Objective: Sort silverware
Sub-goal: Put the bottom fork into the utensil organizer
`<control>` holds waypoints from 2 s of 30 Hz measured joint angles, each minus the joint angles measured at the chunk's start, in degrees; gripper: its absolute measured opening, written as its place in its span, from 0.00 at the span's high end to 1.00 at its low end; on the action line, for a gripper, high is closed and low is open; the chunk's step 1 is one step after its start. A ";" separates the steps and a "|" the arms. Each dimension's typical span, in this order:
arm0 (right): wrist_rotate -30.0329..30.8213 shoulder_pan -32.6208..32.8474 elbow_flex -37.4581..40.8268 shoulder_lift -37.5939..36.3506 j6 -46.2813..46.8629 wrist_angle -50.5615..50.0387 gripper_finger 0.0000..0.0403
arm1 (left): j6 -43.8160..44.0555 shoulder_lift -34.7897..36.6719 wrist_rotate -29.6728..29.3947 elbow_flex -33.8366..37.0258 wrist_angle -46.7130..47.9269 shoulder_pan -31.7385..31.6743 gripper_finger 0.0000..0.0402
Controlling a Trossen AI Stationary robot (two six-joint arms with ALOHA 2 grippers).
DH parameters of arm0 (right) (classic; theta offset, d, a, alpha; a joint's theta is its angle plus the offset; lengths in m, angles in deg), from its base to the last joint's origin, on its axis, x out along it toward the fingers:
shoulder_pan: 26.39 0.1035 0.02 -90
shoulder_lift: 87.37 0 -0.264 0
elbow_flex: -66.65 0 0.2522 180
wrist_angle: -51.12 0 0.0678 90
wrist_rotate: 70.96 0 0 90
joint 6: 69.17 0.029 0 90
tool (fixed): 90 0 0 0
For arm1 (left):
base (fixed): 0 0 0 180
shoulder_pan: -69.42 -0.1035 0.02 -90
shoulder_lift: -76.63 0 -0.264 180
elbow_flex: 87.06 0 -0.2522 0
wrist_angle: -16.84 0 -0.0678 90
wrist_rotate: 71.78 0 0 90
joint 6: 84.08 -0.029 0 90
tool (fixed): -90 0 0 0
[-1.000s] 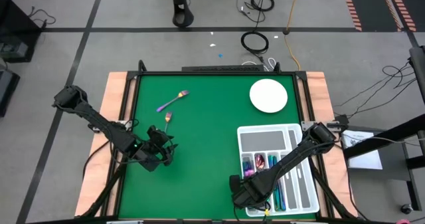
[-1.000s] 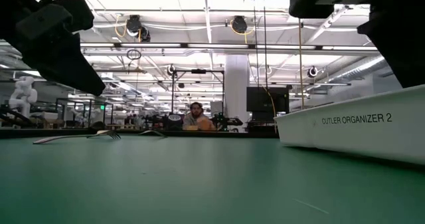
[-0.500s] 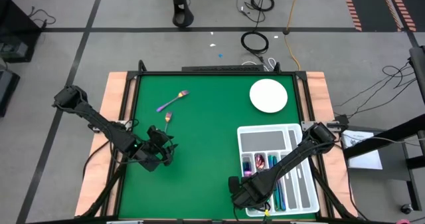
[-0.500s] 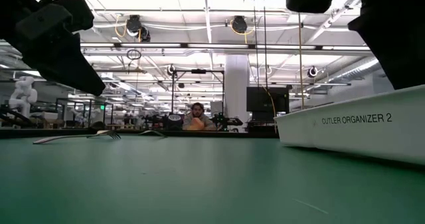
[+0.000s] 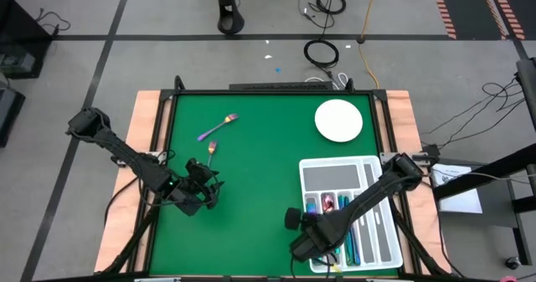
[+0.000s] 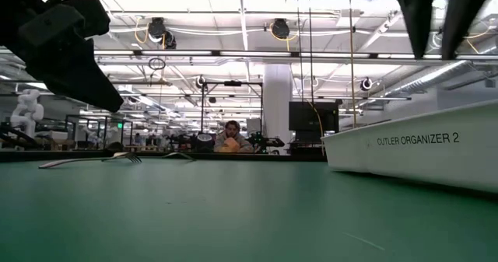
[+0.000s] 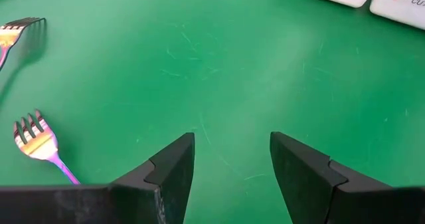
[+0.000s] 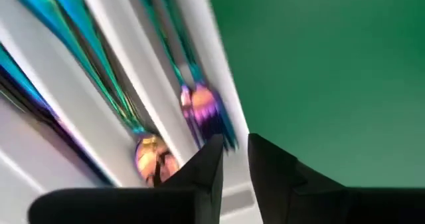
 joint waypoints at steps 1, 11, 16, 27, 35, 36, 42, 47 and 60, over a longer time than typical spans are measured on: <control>0.09 -0.41 -1.09 0.00 2.72 -1.57 0.85 | 0.48 0.00 0.02 0.00 -0.04 0.00 0.51; -6.26 -6.04 -5.75 -0.88 32.74 -10.66 0.85 | 11.91 0.00 0.78 0.00 4.17 -3.70 0.51; -8.84 -9.30 -5.73 -4.02 33.77 -7.90 0.85 | 14.55 0.44 7.85 -0.01 9.58 -11.30 0.51; -0.35 -15.59 -1.64 -13.71 28.70 12.82 0.85 | 5.90 0.46 20.89 -0.04 15.64 -26.75 0.51; -0.02 -19.45 30.46 -28.15 26.76 57.55 0.85 | 1.54 0.46 24.27 -0.04 15.83 -33.34 0.51; -0.05 -19.93 34.98 -29.58 27.53 66.85 0.85 | 1.39 0.46 24.69 -0.04 15.77 -33.82 0.51; -1.44 -21.24 53.48 -30.89 37.22 105.24 0.85 | 1.37 0.39 25.65 -0.04 15.59 -35.69 0.51; -1.31 -21.33 58.05 -30.69 43.73 107.06 0.85 | 1.26 0.39 26.51 -0.04 14.77 -36.73 0.51; -1.55 -21.29 58.01 -30.91 44.71 108.65 0.85 | 0.32 -5.59 24.68 0.76 8.72 -37.33 0.51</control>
